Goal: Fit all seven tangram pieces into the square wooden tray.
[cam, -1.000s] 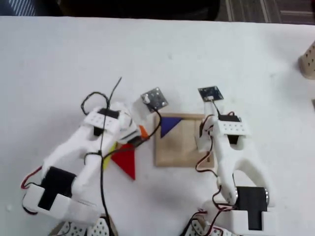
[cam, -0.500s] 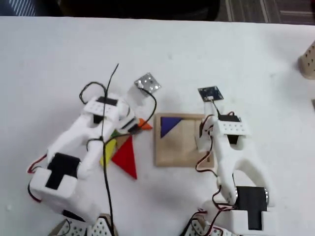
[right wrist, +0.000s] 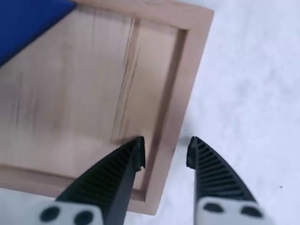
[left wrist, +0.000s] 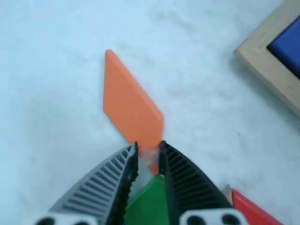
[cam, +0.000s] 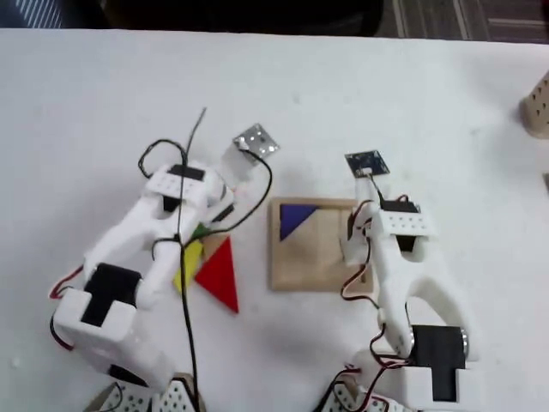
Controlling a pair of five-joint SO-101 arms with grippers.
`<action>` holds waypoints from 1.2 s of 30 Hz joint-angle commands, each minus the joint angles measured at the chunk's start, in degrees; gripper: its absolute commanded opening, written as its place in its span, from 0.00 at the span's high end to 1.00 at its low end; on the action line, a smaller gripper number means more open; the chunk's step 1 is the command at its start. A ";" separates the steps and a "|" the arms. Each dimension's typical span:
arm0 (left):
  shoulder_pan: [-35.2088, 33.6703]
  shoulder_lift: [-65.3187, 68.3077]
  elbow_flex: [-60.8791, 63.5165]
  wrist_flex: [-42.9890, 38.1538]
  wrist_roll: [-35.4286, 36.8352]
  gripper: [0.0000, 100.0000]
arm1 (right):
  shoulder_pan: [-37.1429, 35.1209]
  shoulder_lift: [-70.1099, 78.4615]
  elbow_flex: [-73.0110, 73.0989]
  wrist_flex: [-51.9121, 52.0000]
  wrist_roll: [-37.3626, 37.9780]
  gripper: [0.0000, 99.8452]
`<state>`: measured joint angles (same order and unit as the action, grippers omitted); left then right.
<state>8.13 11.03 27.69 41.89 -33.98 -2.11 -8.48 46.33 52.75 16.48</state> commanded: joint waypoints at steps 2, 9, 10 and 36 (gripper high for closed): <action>-0.48 -0.31 -3.25 0.35 0.79 0.91 | -0.22 -2.15 -0.26 -0.57 0.53 0.84; -2.33 -0.84 -5.98 0.44 12.22 0.85 | -0.48 -2.15 -0.26 -0.66 0.53 0.84; -3.38 -1.36 -6.95 1.23 15.65 0.82 | -0.48 -2.15 -0.26 -0.66 0.53 0.84; -4.79 22.81 -37.36 17.67 34.20 0.66 | -0.22 -2.07 -0.26 -0.66 0.53 0.84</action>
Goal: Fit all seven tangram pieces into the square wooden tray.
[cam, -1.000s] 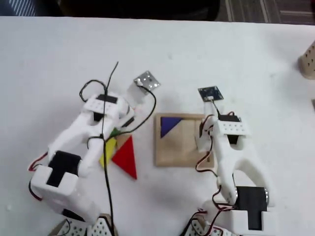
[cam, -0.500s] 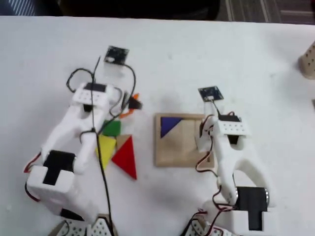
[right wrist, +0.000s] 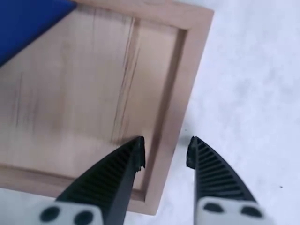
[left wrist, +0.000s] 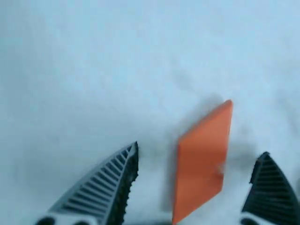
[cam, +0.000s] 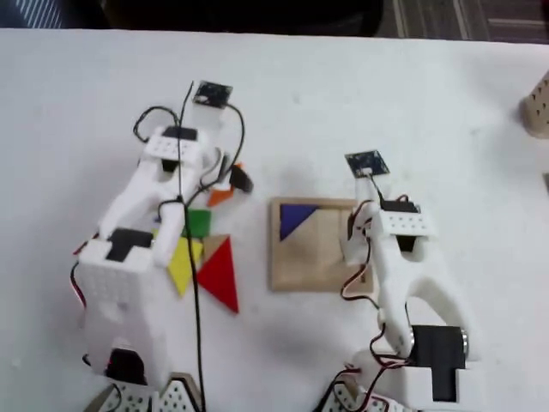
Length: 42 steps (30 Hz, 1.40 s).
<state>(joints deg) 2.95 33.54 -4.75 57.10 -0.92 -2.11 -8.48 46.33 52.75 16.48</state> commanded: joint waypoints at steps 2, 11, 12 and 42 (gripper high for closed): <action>0.48 1.27 -6.24 3.52 1.05 0.75 | -0.22 -2.07 -0.26 -0.66 0.53 0.84; 1.01 1.36 -6.51 3.87 -4.66 0.95 | -0.13 -2.07 -0.26 -0.66 0.53 0.84; 0.92 1.36 -6.51 3.87 -4.48 0.95 | -0.13 -2.07 -0.26 -0.66 0.53 0.84; 23.78 -22.29 1.32 18.73 -4.57 0.95 | 3.30 -2.07 -0.35 -0.66 0.09 0.84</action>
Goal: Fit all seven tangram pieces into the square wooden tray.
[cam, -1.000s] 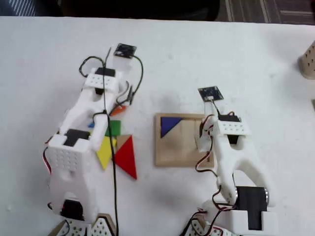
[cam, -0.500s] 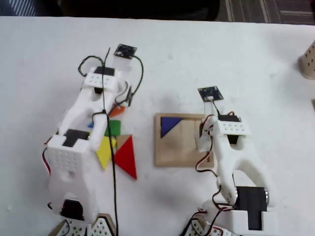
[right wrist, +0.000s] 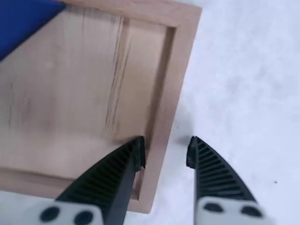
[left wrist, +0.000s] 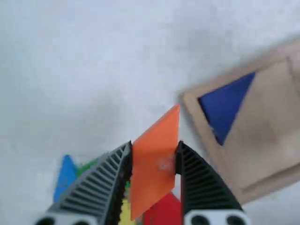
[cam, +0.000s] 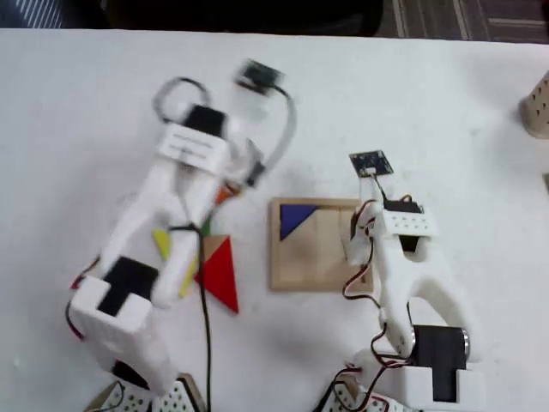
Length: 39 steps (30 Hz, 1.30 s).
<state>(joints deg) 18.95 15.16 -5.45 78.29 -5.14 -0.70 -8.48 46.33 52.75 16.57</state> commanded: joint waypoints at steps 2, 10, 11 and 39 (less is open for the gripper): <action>12.53 -4.09 3.96 -5.10 -0.18 0.95 | 2.59 -2.07 -0.35 -0.66 -0.09 0.84; 22.20 -3.65 11.34 -18.73 17.14 0.94 | 6.64 -2.07 -0.35 -0.31 -0.09 0.84; 22.20 -3.65 13.36 -20.92 17.93 0.94 | 6.73 -2.07 -0.35 -0.31 -0.09 0.84; 13.32 -23.87 22.86 -13.80 18.02 0.71 | 6.29 -2.07 -0.26 -0.31 -0.09 0.84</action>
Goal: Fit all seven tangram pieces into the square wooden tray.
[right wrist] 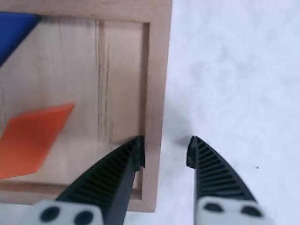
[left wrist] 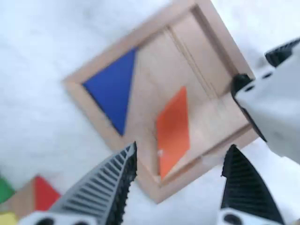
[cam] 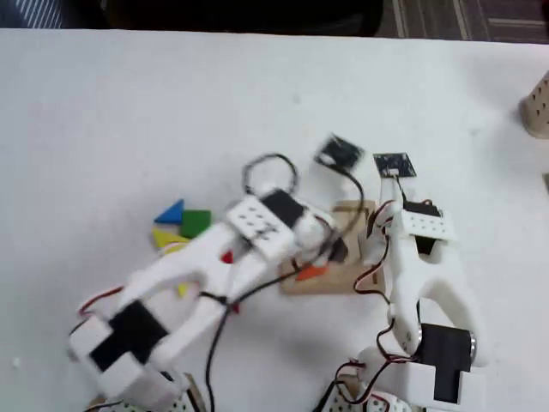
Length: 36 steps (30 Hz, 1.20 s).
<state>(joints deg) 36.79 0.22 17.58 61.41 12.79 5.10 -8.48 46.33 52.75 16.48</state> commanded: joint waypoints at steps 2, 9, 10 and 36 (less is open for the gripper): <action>-7.87 -13.05 -0.09 5.45 0.09 0.71 | 0.48 -2.07 -0.26 -0.31 0.00 0.84; -14.90 -18.51 0.35 8.70 0.09 0.71 | 0.48 -2.07 -0.26 -0.31 0.00 0.84; -14.64 -18.51 1.41 7.82 0.09 0.71 | 0.48 -2.07 -0.26 -0.31 0.00 0.84; 6.73 -18.59 38.24 -42.11 -6.77 0.98 | 0.40 -2.15 0.26 -0.31 0.00 0.84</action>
<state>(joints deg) 40.57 -15.52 54.86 25.80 6.02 5.10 -8.48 46.77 52.75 16.48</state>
